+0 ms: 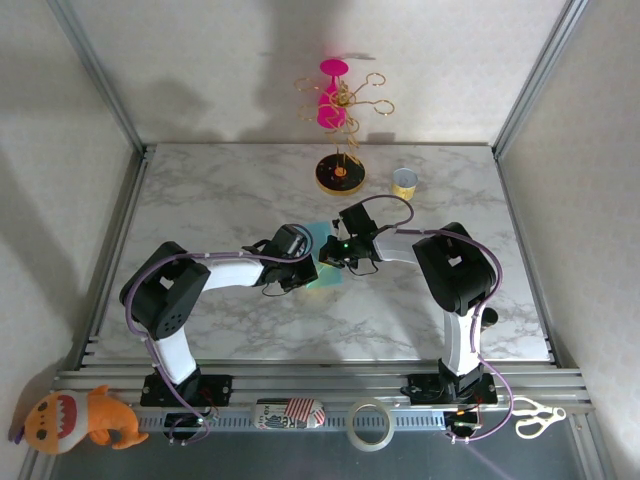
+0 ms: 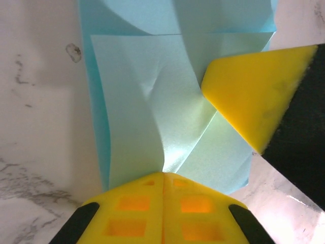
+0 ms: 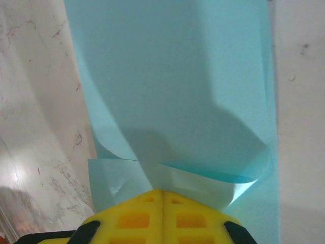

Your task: Fold a paper plane with a square sheet of paper (pick it up from the middle)

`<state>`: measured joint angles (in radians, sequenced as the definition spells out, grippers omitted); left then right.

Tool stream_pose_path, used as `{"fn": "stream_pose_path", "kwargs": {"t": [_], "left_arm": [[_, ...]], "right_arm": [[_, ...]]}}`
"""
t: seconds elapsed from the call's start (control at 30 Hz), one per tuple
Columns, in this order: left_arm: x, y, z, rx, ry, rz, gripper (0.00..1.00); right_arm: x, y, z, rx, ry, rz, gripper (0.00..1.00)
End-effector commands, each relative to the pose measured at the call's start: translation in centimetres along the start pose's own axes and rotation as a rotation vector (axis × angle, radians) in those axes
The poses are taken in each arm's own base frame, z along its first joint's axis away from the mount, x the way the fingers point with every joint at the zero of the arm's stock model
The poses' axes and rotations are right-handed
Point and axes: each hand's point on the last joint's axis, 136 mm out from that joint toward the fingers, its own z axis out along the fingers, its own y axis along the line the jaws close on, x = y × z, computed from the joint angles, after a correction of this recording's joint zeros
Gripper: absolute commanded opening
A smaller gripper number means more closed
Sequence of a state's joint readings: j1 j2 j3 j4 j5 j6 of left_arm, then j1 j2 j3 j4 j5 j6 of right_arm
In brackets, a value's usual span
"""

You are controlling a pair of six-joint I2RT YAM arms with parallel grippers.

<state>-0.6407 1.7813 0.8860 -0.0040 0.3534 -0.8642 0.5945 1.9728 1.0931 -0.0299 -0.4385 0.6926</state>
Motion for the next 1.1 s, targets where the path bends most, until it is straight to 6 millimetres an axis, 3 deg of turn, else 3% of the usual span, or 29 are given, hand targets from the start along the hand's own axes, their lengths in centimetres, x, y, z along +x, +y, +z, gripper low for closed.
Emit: {"fn": "stream_pose_path", "kwargs": {"t": [0.0, 0.37, 0.47, 0.6, 0.73, 1.07], "left_arm": [[0.2, 1.5, 0.3, -0.052, -0.004, 0.006, 0.06], [0.5, 2.5, 0.2, -0.079, 0.000, 0.005, 0.05], [0.8, 2.9, 0.2, -0.089, 0.009, 0.001, 0.04], [0.9, 3.0, 0.2, -0.088, 0.014, 0.004, 0.03], [1.0, 2.9, 0.2, -0.085, 0.019, 0.007, 0.03], [1.0, 2.6, 0.2, -0.075, 0.023, 0.013, 0.03]], "right_arm": [[4.7, -7.5, 1.6, 0.258, 0.125, 0.101, 0.00], [4.5, -7.3, 1.6, 0.246, 0.120, 0.089, 0.00], [3.1, -5.1, 1.0, 0.182, 0.077, 0.040, 0.00], [0.4, -0.2, -1.2, 0.053, -0.009, -0.064, 0.00], [0.3, 2.4, -2.3, -0.037, -0.009, -0.119, 0.00], [2.8, 0.4, 0.2, 0.021, 0.080, -0.075, 0.00]]}}
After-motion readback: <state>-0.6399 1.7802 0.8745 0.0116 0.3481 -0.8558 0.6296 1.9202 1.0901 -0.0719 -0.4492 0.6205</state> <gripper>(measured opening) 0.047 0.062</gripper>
